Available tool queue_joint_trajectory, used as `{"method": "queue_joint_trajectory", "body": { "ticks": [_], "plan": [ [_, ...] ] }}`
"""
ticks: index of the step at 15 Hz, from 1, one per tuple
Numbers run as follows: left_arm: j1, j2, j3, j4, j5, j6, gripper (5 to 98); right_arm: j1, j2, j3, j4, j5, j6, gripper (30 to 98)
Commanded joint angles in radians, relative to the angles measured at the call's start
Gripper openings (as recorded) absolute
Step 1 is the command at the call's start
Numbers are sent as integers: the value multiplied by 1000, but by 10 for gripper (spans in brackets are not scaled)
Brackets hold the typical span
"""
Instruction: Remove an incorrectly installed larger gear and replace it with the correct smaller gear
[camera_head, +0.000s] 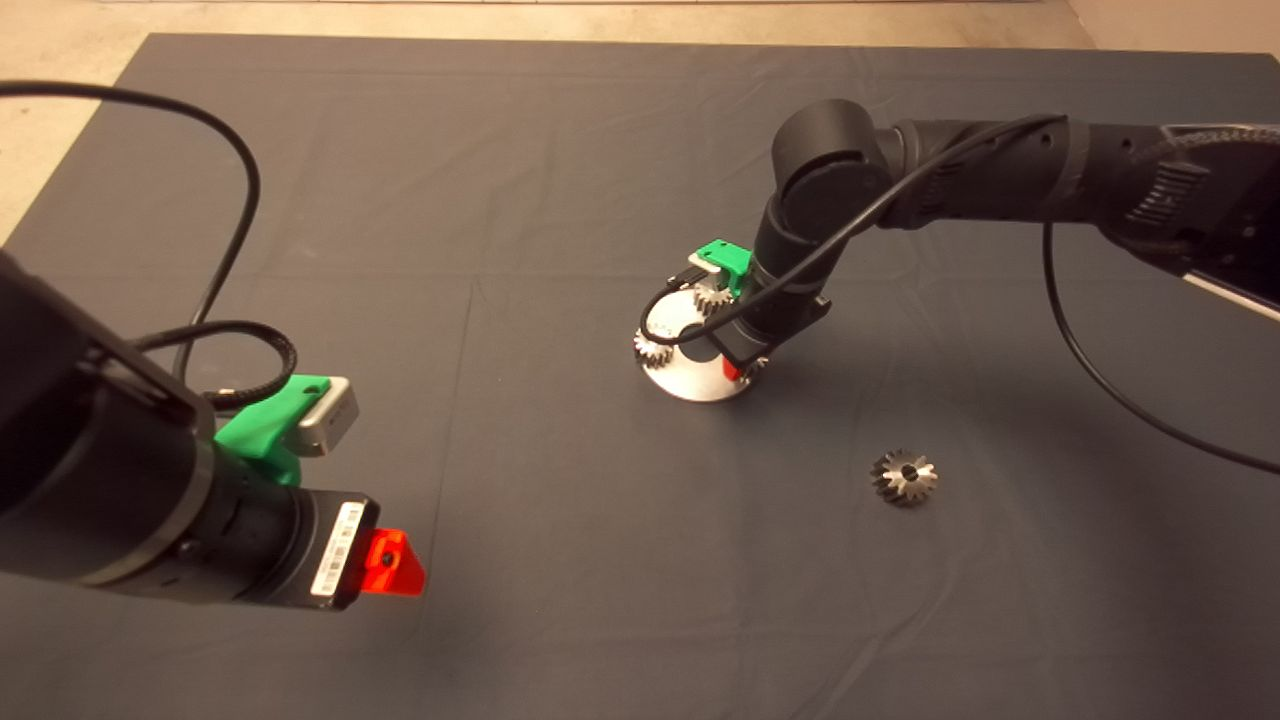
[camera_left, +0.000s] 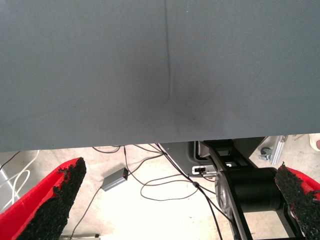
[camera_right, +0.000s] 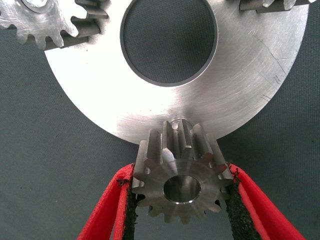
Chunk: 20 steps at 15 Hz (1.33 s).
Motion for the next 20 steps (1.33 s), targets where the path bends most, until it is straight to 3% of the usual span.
{"method": "queue_joint_trajectory", "body": {
  "ticks": [1,6,20],
  "plan": [
    [-9,-3,13,-18,77,1,982,25,1,7,13,-99,0,395],
    [-9,-3,13,-18,77,1,982,29,-5,6,-14,-111,0,395],
    [-8,-2,13,-18,77,1,982,29,-7,3,-43,-113,0,395]
  ]
}}
